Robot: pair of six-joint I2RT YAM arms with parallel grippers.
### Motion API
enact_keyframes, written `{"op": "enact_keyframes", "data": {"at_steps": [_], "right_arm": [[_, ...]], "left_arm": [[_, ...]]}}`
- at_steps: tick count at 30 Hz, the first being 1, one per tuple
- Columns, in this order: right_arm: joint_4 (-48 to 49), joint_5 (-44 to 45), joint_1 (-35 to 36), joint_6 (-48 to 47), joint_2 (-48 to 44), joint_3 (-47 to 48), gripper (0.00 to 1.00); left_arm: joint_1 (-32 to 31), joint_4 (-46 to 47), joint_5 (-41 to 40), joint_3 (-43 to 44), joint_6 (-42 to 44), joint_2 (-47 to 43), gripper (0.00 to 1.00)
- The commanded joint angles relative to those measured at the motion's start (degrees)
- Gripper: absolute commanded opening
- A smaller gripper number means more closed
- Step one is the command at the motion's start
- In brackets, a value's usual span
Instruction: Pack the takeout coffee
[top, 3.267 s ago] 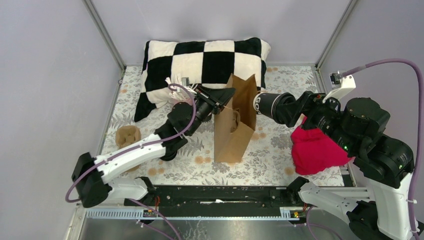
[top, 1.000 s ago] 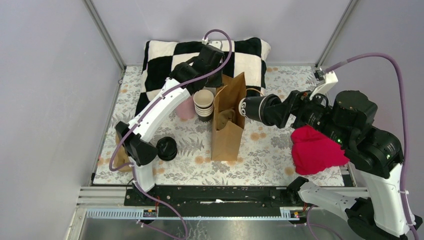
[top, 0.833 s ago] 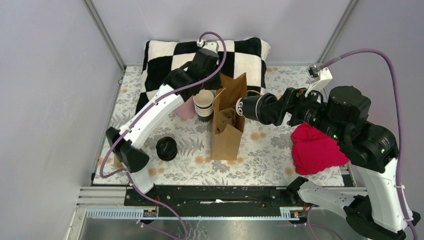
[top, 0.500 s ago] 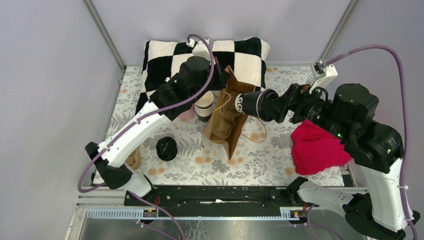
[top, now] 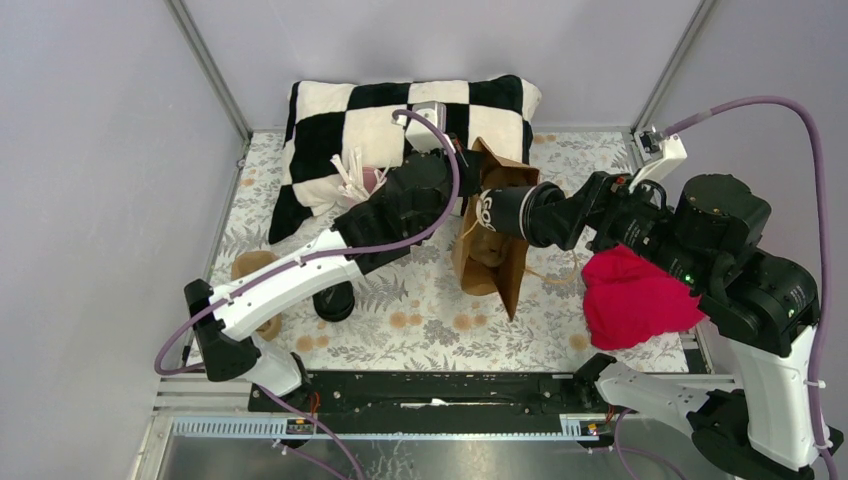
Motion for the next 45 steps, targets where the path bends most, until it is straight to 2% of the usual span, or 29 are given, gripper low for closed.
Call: {"op": "enact_keyframes", "data": {"at_steps": [1, 6, 16, 20, 28, 39, 45], "right_arm": [[-2.6, 3.2, 0.3, 0.0, -1.3, -0.6, 0.83], [-5.7, 5.8, 0.3, -1.2, -2.4, -2.6, 0.84], [-8.6, 13.7, 0.3, -6.7, -1.2, -5.1, 0.84], [-8.7, 15.3, 0.3, -8.1, -0.4, -5.2, 0.84], [-4.8, 13.2, 0.3, -9.2, 1.8, -7.4, 0.84], [-1.1, 17.8, 0.3, -7.4, 3.6, -11.5, 0.84], [1.7, 16.0, 0.3, -5.0, 2.1, -16.0, 0.83]], "left_arm": [[-1.9, 8.2, -7.1, -1.2, -0.3, -1.7, 0.0], [-4.4, 10.1, -12.1, -3.5, -1.8, -1.6, 0.0], [-7.2, 10.2, -14.5, -2.4, -5.9, 0.3, 0.0], [-7.5, 10.1, -14.0, -2.2, -6.8, 0.6, 0.0], [-7.5, 12.3, -11.8, -4.6, -6.9, 0.9, 0.0], [-7.5, 12.5, -9.5, -4.3, -6.6, 2.7, 0.0], [-7.4, 13.7, -8.8, -6.9, -6.9, 1.8, 0.0]]}}
